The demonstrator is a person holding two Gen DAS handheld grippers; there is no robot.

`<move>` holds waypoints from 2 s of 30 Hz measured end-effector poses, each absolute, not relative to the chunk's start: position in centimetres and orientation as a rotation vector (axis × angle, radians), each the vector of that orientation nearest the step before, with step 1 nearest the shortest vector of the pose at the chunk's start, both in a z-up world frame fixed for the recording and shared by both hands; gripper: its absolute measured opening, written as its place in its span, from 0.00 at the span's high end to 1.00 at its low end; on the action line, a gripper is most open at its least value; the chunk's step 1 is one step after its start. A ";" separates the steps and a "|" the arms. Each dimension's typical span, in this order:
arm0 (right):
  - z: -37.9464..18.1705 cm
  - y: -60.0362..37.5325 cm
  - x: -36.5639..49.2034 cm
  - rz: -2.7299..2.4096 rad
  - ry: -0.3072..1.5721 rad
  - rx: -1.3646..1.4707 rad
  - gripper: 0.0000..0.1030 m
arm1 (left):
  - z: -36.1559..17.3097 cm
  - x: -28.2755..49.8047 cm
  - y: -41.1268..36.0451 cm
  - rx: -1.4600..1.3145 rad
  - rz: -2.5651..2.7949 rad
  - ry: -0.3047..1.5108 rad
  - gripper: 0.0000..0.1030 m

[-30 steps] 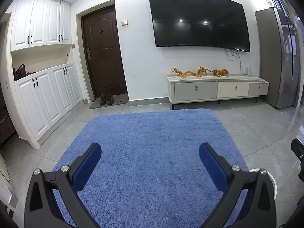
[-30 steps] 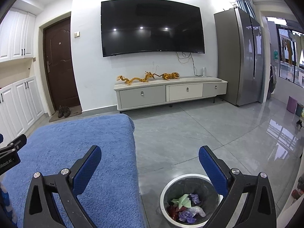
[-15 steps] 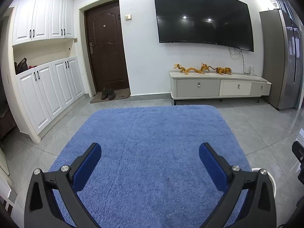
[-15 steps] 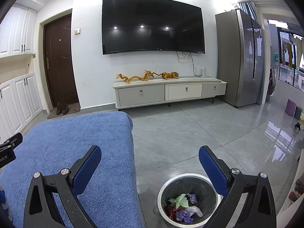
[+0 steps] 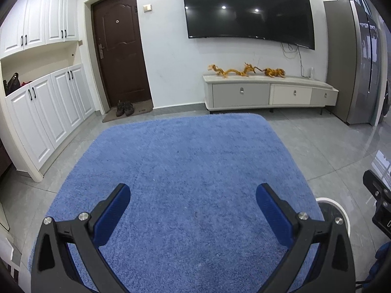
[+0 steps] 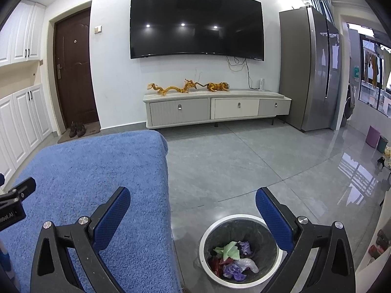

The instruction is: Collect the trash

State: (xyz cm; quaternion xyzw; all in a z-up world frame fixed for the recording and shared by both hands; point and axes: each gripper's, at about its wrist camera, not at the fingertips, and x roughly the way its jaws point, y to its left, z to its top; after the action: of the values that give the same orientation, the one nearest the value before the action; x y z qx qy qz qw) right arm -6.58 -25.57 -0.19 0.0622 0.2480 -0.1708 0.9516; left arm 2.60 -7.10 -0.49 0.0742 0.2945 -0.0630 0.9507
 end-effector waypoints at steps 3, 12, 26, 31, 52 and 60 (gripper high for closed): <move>-0.6 -25.5 -6.4 -0.349 0.519 0.124 0.00 | -1.0 2.7 -7.7 0.163 -0.141 0.614 0.00; -2.5 -25.7 -5.8 -0.372 0.567 0.119 0.00 | -2.4 2.9 -9.6 0.188 -0.189 0.650 0.00; -4.8 -25.6 -4.9 -0.405 0.622 0.123 0.00 | -4.4 5.2 -9.3 0.162 -0.220 0.716 0.00; -5.3 -25.6 -4.8 -0.416 0.636 0.121 0.00 | -5.2 5.6 -9.3 0.164 -0.231 0.727 0.00; -5.6 -25.5 -4.4 -0.438 0.647 0.109 0.00 | -6.2 6.1 -8.7 0.143 -0.261 0.752 0.00; -5.4 -25.4 -4.7 -0.443 0.644 0.103 0.00 | -6.0 6.0 -8.3 0.133 -0.268 0.753 0.00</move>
State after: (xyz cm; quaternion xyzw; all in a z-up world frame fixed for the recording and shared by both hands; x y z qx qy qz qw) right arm -4.66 -25.41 -5.36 0.0501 0.3138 -0.2159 0.9233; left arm 5.98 -8.28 -5.97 0.0646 0.3663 -0.1305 0.9190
